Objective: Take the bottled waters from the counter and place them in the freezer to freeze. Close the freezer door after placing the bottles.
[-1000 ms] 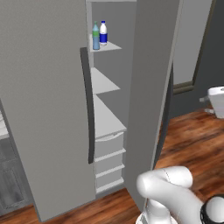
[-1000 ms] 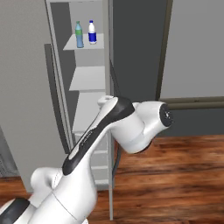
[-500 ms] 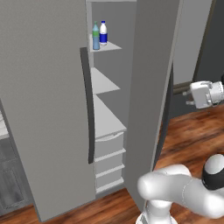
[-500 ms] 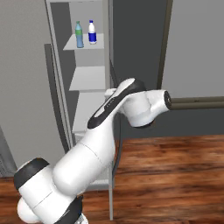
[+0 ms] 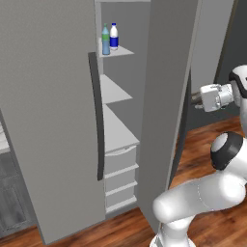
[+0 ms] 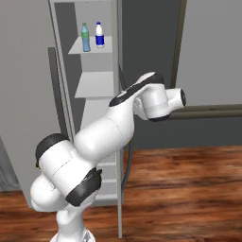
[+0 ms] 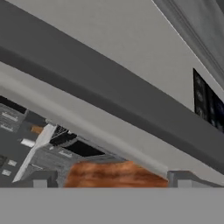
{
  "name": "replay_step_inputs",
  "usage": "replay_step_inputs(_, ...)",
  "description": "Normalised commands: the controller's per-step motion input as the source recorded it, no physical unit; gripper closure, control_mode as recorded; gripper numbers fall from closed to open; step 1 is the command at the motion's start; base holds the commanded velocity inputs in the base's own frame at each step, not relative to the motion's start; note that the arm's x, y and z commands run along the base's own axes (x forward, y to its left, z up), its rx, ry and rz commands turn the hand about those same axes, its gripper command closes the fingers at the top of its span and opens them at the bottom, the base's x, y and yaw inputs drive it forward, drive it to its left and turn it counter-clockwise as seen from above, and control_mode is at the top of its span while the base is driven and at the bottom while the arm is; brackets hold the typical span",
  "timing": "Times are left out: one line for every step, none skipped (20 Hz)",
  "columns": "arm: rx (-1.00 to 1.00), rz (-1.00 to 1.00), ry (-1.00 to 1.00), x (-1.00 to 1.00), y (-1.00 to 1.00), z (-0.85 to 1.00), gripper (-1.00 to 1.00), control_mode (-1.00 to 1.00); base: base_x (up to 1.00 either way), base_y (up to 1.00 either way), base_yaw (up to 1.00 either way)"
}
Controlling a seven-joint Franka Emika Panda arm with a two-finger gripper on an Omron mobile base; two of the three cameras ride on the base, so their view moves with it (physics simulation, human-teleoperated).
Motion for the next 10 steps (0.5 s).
replay_step_inputs(0.0,0.0,-0.12,0.21,0.0,-0.21,-1.0,-1.0,0.0,0.0,0.0)
replay_step_inputs(0.0,0.0,-0.13,0.21,0.0,-0.18,-1.0,-1.0,0.0,0.0,0.0)
replay_step_inputs(0.0,0.0,-0.14,0.23,0.0,-0.14,-1.0,-1.0,0.0,0.0,0.0)
replay_step_inputs(0.0,0.0,-0.13,0.26,0.0,-0.12,-1.0,-1.0,0.0,0.0,0.0)
replay_step_inputs(0.0,0.0,-0.12,0.3,0.0,-0.12,-1.0,-1.0,0.0,0.0,0.0)
replay_step_inputs(0.0,0.0,-0.12,0.31,0.0,-0.14,-1.0,-1.0,0.0,0.0,0.0)
replay_step_inputs(0.01,0.0,-0.11,0.33,0.0,-0.14,-1.0,-1.0,0.0,0.0,0.0)
replay_step_inputs(0.02,0.0,-0.09,0.39,0.0,-0.11,-1.0,-1.0,0.0,0.0,0.0)
replay_step_inputs(0.03,0.0,-0.05,0.44,-0.04,-0.09,-1.0,-1.0,0.0,0.0,0.0)
replay_step_inputs(0.03,0.0,-0.03,0.45,-0.03,-0.06,-1.0,-1.0,0.0,0.0,0.0)
